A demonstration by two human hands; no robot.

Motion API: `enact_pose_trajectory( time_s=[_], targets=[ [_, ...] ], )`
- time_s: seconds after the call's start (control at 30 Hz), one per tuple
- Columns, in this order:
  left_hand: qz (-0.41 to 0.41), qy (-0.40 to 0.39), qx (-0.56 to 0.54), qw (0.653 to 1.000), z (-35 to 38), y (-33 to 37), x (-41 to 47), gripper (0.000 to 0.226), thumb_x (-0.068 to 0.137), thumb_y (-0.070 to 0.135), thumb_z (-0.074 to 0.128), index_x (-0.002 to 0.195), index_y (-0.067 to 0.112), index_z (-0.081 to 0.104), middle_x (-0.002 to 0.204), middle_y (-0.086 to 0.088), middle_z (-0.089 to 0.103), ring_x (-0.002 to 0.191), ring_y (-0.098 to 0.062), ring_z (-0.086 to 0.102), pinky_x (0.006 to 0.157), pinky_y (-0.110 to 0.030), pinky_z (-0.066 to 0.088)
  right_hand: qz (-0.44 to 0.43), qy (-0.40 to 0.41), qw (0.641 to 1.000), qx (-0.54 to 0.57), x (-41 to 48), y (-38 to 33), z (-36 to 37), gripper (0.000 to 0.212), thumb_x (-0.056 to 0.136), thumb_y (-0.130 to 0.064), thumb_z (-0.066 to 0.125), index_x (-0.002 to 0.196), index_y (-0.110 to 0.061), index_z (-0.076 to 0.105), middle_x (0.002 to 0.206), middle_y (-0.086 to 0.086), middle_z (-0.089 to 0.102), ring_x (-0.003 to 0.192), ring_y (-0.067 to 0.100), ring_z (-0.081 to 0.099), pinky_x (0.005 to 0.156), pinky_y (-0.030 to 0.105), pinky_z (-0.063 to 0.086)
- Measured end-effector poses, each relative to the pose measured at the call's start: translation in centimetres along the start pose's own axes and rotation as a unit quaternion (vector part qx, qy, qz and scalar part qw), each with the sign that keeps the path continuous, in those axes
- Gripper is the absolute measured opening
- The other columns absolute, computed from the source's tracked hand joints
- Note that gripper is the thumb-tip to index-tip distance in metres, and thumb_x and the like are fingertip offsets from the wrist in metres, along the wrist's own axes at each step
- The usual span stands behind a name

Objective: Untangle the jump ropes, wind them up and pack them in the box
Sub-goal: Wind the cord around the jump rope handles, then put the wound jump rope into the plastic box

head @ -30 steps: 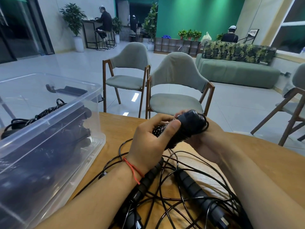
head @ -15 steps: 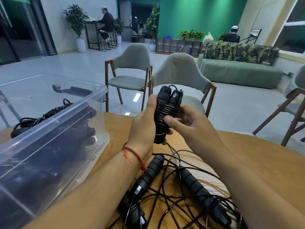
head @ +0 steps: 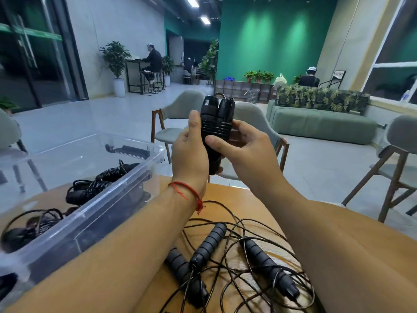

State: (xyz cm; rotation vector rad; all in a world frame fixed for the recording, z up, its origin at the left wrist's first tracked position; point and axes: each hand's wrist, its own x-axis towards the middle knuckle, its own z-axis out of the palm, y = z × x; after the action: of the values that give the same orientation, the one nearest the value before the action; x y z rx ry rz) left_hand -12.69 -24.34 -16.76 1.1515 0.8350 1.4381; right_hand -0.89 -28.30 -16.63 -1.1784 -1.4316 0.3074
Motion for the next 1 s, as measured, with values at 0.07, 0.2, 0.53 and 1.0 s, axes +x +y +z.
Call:
enact_pose_trajectory(
  time_s=[0.07, 0.2, 0.53, 1.0],
  targets=[
    [0.008, 0.001, 0.025, 1.0, -0.8, 1.6, -0.3, 0.055, 0.104, 0.07, 0.037, 0.103, 0.03, 0.074, 0.084, 0.001, 0.078, 0.074, -0.017, 0.077, 0.063, -0.041, 0.066, -0.007, -0.006, 1.0, 0.005, 0.1, -1.5, 0.2, 0.039, 0.089, -0.035, 0.087, 0.125, -0.024, 0.076, 0.107, -0.013, 0.081, 0.102, 0.003, 0.075, 0.091, 0.027, 0.06],
    [0.01, -0.042, 0.091, 0.995, -3.6, 4.2, -1.4, 0.054, 0.108, 0.063, 0.031, 0.116, 0.026, 0.07, 0.103, -0.006, 0.075, 0.095, -0.023, 0.071, 0.067, -0.034, 0.055, -0.006, -0.008, 1.0, 0.003, 0.1, -3.6, 1.9, 0.045, 0.085, -0.039, 0.09, 0.125, -0.027, 0.076, 0.108, -0.008, 0.081, 0.102, 0.012, 0.078, 0.092, 0.043, 0.064],
    [0.105, -0.047, 0.363, 0.924, -20.8, 10.7, 0.0, 0.025, 0.102, 0.04, 0.045, 0.115, 0.03, 0.064, 0.117, 0.005, 0.072, 0.112, -0.016, 0.067, 0.101, -0.043, 0.052, 0.048, -0.114, 0.99, 0.072, 1.2, -8.6, 8.7, 0.042, 0.081, -0.024, 0.095, 0.12, -0.02, 0.079, 0.104, 0.003, 0.082, 0.097, 0.024, 0.08, 0.088, 0.046, 0.066],
    [-0.103, -0.332, 0.697, 0.627, -28.6, 12.3, -0.2, 0.047, 0.094, 0.02, 0.049, 0.131, 0.042, 0.069, 0.134, 0.013, 0.066, 0.114, -0.01, 0.058, 0.099, -0.03, 0.043, -0.018, -0.377, 0.863, -0.336, 3.5, -10.2, 21.5, 0.064, 0.074, -0.047, 0.095, 0.126, -0.031, 0.062, 0.112, -0.005, 0.07, 0.095, 0.02, 0.065, 0.066, 0.03, 0.049]
  ],
)
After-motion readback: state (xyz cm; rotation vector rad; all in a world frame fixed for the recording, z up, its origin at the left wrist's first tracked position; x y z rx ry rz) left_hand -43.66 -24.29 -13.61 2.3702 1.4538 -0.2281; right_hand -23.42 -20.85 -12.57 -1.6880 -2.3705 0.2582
